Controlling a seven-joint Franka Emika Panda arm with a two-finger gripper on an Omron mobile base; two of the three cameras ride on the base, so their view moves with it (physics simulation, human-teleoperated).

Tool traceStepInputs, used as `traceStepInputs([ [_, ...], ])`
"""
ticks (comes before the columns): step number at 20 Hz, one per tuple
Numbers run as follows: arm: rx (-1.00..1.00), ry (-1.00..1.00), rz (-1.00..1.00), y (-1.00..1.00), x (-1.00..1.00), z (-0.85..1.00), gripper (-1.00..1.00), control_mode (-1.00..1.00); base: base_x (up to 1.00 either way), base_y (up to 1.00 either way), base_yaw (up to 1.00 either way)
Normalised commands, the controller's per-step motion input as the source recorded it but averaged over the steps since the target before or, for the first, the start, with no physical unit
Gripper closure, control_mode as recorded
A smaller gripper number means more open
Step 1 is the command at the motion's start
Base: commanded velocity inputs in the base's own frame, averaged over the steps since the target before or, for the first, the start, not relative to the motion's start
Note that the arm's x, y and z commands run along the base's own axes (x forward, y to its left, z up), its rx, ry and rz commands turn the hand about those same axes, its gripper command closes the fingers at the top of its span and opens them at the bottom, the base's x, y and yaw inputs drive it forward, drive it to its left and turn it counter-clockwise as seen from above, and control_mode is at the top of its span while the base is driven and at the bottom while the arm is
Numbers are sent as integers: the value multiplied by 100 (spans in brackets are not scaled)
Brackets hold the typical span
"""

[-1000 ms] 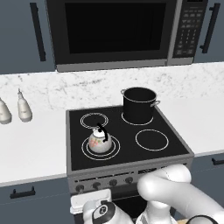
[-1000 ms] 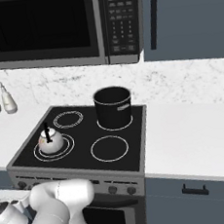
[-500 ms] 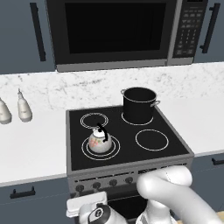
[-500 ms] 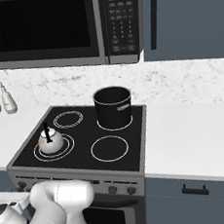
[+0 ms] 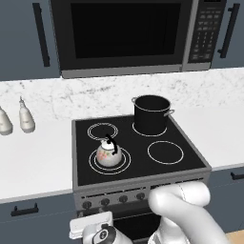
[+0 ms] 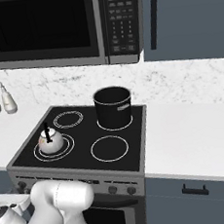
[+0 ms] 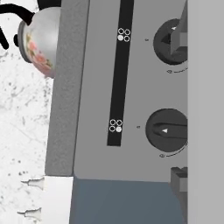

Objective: Pick the kettle from the counter and place it on a stove burner. Then turn the burner on.

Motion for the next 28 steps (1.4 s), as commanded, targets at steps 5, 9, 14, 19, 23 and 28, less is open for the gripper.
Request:
traceStepInputs([
  [5,0,0,0,7,23,-19,-100,-100,0,0,0],
  [9,0,0,0,8,25,-12,-100,-100,0,0,0],
  [14,0,0,0,12,12,-5,-100,-100,0,0,0],
  [19,0,0,0,9,6,-2,-100,-100,0,0,0],
  [23,0,0,0,0,1,0,-100,-100,0,0,0],
  [28,0,0,0,0,0,1,-100,-100,0,0,0],
])
